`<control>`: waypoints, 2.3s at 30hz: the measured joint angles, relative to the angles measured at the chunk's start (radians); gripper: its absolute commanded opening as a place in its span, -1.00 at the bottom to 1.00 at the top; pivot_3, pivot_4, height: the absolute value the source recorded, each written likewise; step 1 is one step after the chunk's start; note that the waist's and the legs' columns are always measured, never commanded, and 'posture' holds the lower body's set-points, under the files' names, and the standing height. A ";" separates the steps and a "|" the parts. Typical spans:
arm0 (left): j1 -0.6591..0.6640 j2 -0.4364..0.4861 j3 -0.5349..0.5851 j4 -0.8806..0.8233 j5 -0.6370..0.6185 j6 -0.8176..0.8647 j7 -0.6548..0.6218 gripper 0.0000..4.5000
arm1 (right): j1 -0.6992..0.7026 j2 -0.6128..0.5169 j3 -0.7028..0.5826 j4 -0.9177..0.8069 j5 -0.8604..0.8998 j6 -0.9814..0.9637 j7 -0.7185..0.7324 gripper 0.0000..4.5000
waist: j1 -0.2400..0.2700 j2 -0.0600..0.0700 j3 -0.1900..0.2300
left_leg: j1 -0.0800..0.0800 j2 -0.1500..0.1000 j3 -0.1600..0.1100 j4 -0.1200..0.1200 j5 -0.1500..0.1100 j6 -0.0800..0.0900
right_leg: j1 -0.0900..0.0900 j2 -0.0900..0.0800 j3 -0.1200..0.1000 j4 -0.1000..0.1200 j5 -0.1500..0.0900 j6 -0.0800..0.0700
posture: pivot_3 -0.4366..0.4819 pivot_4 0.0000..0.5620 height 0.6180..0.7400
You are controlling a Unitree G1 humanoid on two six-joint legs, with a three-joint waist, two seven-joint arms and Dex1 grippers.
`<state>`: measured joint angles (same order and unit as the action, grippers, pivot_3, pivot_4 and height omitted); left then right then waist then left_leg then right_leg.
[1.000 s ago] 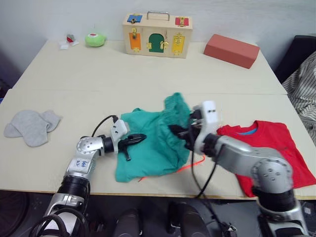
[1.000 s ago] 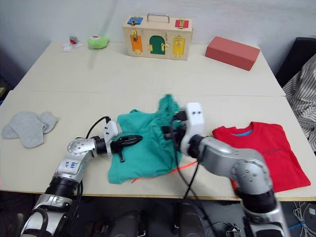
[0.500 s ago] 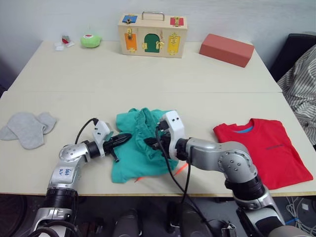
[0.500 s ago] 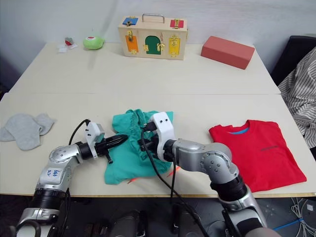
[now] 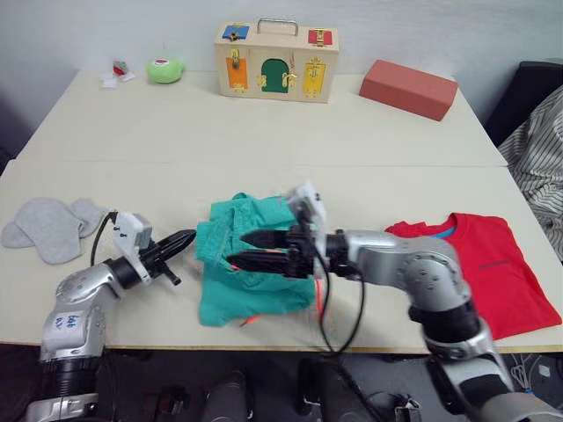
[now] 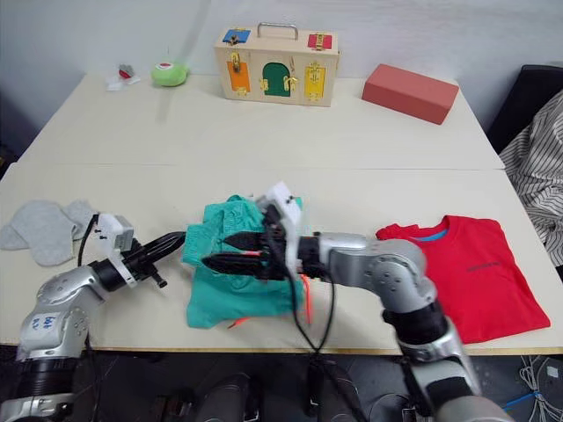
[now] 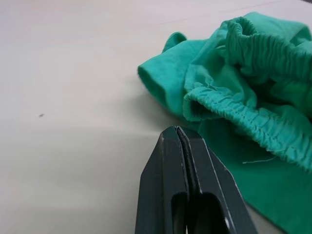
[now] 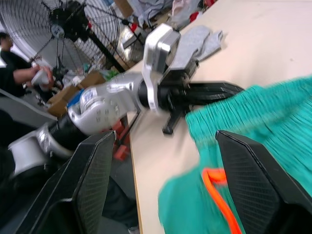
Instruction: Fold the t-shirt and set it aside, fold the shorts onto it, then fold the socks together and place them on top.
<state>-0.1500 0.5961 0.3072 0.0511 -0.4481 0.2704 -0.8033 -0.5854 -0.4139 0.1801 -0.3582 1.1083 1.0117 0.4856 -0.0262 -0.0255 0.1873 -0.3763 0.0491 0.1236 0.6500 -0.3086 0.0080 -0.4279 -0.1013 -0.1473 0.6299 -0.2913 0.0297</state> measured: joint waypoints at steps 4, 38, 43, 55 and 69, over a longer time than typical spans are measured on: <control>-0.004 0.038 0.053 -0.031 -0.088 0.040 -0.056 -1.00 | 0.052 -0.055 0.014 -0.002 -0.207 -0.192 0.112 -0.24 | -0.002 0.000 0.000 | 0.000 0.000 0.001 -0.001 0.000 -0.002 | 0.000 0.001 -0.001 0.000 0.000 0.000 | -0.05 -0.47 1.00; -0.258 0.001 -0.265 0.182 0.053 -0.217 -0.330 -1.00 | 0.111 0.113 0.110 0.411 -0.819 -0.930 0.405 -0.99 | -0.003 0.000 0.001 | 0.007 0.002 0.005 0.001 0.007 -0.010 | 0.000 0.003 0.004 0.009 0.001 -0.001 | -0.05 -0.47 1.00; -0.173 0.013 -0.275 0.156 0.091 -0.242 -0.326 -1.00 | 0.047 0.178 0.110 0.598 -0.907 -0.985 0.348 -0.99 | -0.002 0.000 0.001 | 0.005 0.000 0.006 0.002 0.006 -0.009 | 0.000 0.001 0.005 0.008 0.001 -0.001 | -0.05 -0.47 1.00; -0.142 -0.027 -0.274 0.280 0.139 -0.458 -0.325 -1.00 | -0.112 0.195 -0.039 0.927 -0.854 -1.047 0.405 -0.92 | -0.004 0.002 0.001 | 0.007 0.000 0.007 0.003 0.006 -0.008 | -0.001 0.000 0.007 0.012 0.001 -0.001 | -0.05 -0.47 1.00; -0.156 0.018 -0.246 0.186 0.048 -0.343 -0.422 -1.00 | -0.111 -0.066 -0.150 0.551 -0.421 0.226 0.348 0.99 | -0.009 0.003 0.002 | 0.005 0.000 0.006 0.001 0.003 -0.003 | -0.002 -0.001 0.004 0.009 0.002 -0.002 | -0.05 -0.47 1.00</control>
<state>-0.3058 0.6140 0.0616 0.2373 -0.3999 -0.0730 -1.2251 -0.6963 -0.4798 0.0301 0.1926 0.6878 1.2380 0.8336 -0.0347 -0.0226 0.1895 -0.3708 0.0495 0.1295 0.6511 -0.3051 0.0047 -0.4295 -0.1021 -0.1429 0.6391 -0.2896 0.0278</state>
